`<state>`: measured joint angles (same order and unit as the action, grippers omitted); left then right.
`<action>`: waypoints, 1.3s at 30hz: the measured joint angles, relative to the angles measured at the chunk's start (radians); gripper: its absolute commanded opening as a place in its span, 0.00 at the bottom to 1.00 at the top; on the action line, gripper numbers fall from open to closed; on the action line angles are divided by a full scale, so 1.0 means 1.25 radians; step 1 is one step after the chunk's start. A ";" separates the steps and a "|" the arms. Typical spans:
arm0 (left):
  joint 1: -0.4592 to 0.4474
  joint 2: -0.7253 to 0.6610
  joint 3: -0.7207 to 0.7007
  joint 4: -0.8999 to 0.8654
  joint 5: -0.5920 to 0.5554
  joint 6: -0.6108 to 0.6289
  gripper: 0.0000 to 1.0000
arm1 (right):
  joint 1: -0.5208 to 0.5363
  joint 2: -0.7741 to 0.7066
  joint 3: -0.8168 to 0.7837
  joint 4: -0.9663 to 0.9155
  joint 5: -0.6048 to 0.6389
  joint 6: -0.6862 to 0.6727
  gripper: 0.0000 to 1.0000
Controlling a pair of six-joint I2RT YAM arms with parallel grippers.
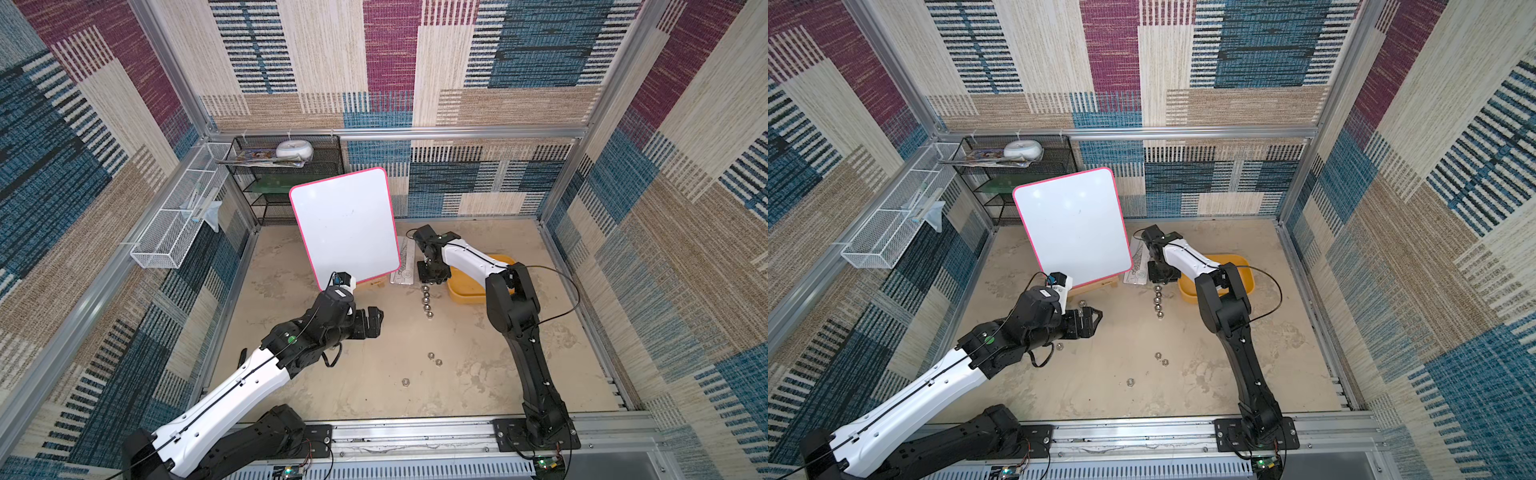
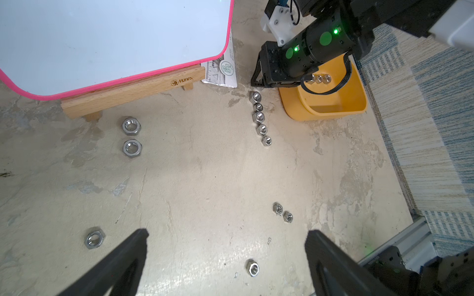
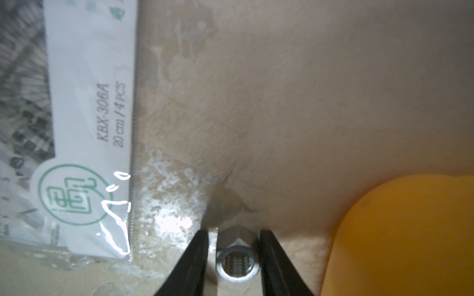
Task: Put the nuts on the desktop into the storage box
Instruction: Pick up the nut from the center of the board, then place the nut in the storage box.
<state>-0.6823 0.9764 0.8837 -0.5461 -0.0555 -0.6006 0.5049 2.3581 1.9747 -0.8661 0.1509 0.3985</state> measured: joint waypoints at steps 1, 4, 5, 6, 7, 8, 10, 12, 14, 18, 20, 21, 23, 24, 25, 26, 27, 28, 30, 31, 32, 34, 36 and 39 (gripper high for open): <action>0.000 0.000 0.000 0.000 0.000 0.000 1.00 | 0.000 0.000 0.000 0.000 -0.002 0.000 0.36; 0.000 0.000 0.001 0.000 0.000 0.002 1.00 | 0.000 0.000 0.000 0.000 -0.005 0.000 0.27; 0.000 0.001 0.001 0.000 0.000 0.002 1.00 | 0.000 0.000 0.000 0.000 -0.005 0.000 0.26; 0.000 0.001 0.001 0.000 0.000 0.002 1.00 | 0.000 -0.001 0.000 0.000 -0.005 0.001 0.25; 0.000 0.003 0.001 0.000 0.000 0.002 1.00 | 0.000 -0.002 0.000 -0.001 -0.005 0.001 0.25; 0.000 0.005 0.002 0.000 0.000 0.002 1.00 | -0.001 -0.004 0.000 -0.002 -0.005 0.000 0.24; 0.000 0.009 0.005 0.001 0.000 0.002 1.00 | -0.001 -0.013 0.000 -0.006 -0.005 0.000 0.24; 0.000 0.014 0.005 0.003 0.001 0.002 1.00 | -0.001 -0.029 0.008 -0.015 -0.005 0.000 0.24; 0.000 0.022 0.009 0.004 0.003 0.003 1.00 | -0.001 -0.048 0.021 -0.020 -0.002 0.000 0.24; 0.000 0.038 0.020 0.013 0.010 0.008 1.00 | -0.009 -0.094 0.031 -0.024 0.005 -0.002 0.24; 0.000 0.046 0.025 0.019 0.023 0.011 1.00 | -0.019 -0.118 0.028 -0.028 0.009 -0.003 0.25; 0.000 0.050 0.027 0.023 0.023 0.014 1.00 | -0.025 -0.130 0.023 -0.029 0.012 -0.003 0.25; 0.000 0.061 0.033 0.034 0.026 0.019 1.00 | -0.040 -0.162 0.005 -0.030 0.018 -0.003 0.25; 0.000 0.067 0.037 0.037 0.030 0.020 1.00 | -0.049 -0.176 -0.006 -0.030 0.020 -0.003 0.25; 0.000 0.075 0.042 0.041 0.039 0.022 1.00 | -0.057 -0.192 -0.020 -0.028 0.021 -0.003 0.25; 0.000 0.083 0.047 0.043 0.045 0.025 1.00 | -0.067 -0.209 -0.036 -0.025 0.023 -0.003 0.25; 0.000 0.091 0.052 0.044 0.046 0.027 1.00 | -0.077 -0.224 -0.054 -0.024 0.026 -0.003 0.25; 0.000 0.098 0.058 0.046 0.052 0.029 1.00 | -0.087 -0.238 -0.073 -0.022 0.028 -0.003 0.25; 0.000 0.114 0.068 0.048 0.063 0.032 1.00 | -0.105 -0.259 -0.107 -0.016 0.035 -0.003 0.26; 0.000 0.121 0.073 0.050 0.066 0.035 1.00 | -0.116 -0.267 -0.125 -0.013 0.038 -0.003 0.25; 0.000 0.127 0.077 0.051 0.068 0.038 1.00 | -0.125 -0.274 -0.144 -0.007 0.040 -0.003 0.26; 0.000 0.136 0.082 0.055 0.075 0.041 1.00 | -0.139 -0.282 -0.177 0.004 0.041 -0.006 0.25; 0.000 0.140 0.083 0.062 0.086 0.041 1.00 | -0.149 -0.283 -0.202 0.016 0.040 -0.007 0.26; 0.000 0.143 0.085 0.067 0.087 0.041 1.00 | -0.166 -0.272 -0.229 0.036 0.030 -0.009 0.25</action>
<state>-0.6823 1.1553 0.9897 -0.4629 0.0528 -0.5495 0.2974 2.0186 1.6890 -0.8211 0.1886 0.3870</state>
